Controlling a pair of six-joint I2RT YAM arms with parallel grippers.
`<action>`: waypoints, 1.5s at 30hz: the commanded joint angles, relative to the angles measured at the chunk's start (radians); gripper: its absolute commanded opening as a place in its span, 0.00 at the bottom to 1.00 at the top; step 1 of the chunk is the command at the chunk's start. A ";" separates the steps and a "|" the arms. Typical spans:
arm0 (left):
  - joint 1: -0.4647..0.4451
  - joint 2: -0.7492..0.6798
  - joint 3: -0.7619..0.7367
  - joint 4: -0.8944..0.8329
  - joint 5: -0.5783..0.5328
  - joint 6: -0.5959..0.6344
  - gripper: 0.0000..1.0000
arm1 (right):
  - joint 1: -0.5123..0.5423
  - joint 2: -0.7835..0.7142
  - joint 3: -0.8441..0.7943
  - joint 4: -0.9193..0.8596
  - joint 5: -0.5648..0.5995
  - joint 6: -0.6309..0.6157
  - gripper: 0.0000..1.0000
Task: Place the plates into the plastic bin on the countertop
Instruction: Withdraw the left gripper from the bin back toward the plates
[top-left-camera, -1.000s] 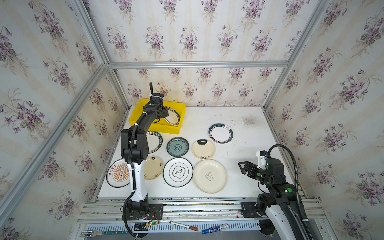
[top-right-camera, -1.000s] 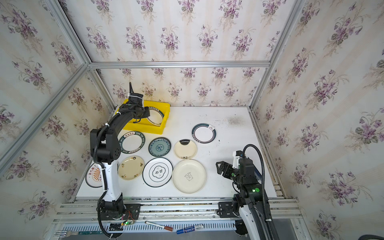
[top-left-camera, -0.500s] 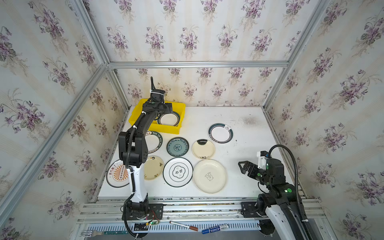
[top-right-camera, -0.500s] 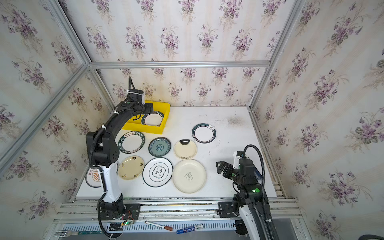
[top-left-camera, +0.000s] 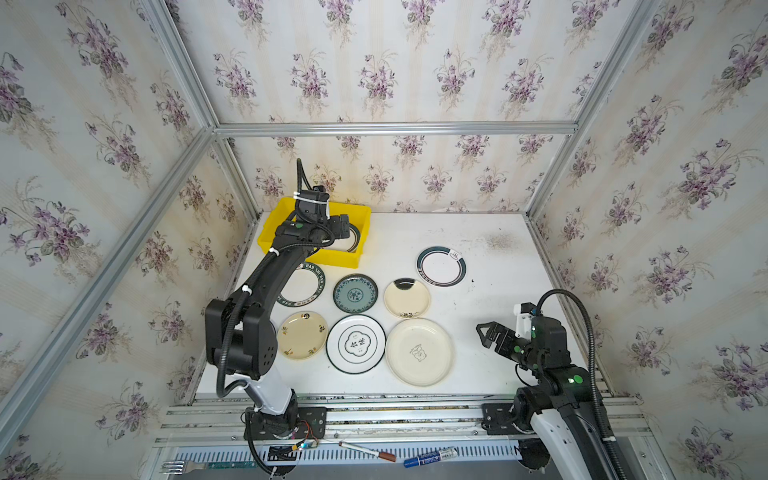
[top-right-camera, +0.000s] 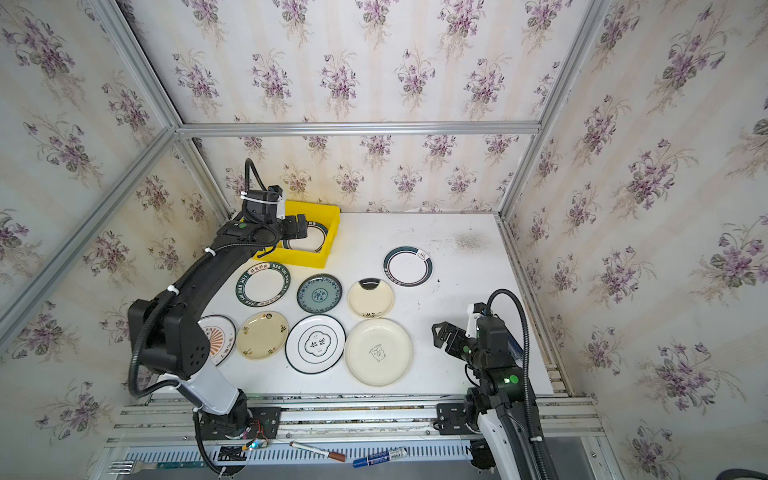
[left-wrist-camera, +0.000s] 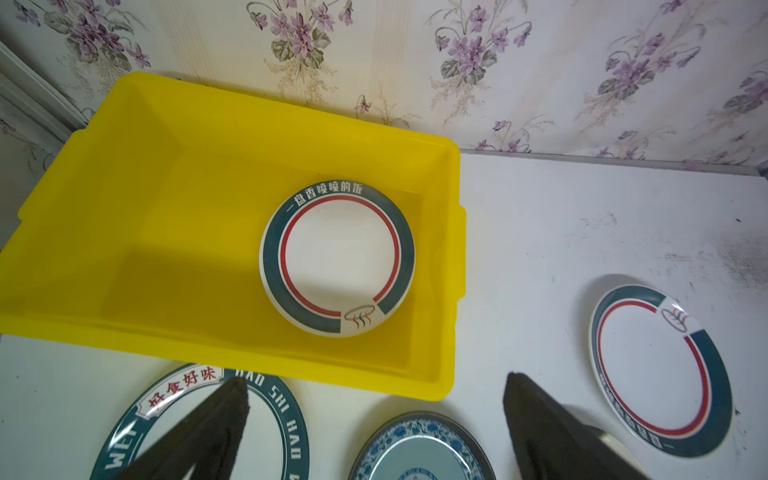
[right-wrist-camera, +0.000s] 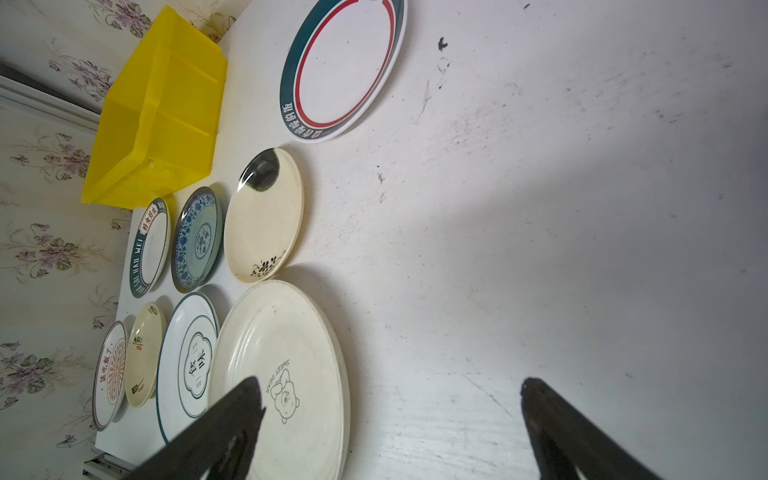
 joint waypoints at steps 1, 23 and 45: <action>-0.012 -0.079 -0.077 0.103 0.037 -0.037 0.99 | 0.000 0.021 -0.014 0.025 -0.032 -0.003 0.99; -0.341 -0.680 -0.814 0.431 0.081 -0.141 1.00 | -0.005 0.114 -0.064 0.237 -0.230 0.057 0.99; -0.513 -0.626 -0.998 0.649 0.181 -0.150 1.00 | -0.003 0.675 0.121 0.533 -0.245 -0.026 0.89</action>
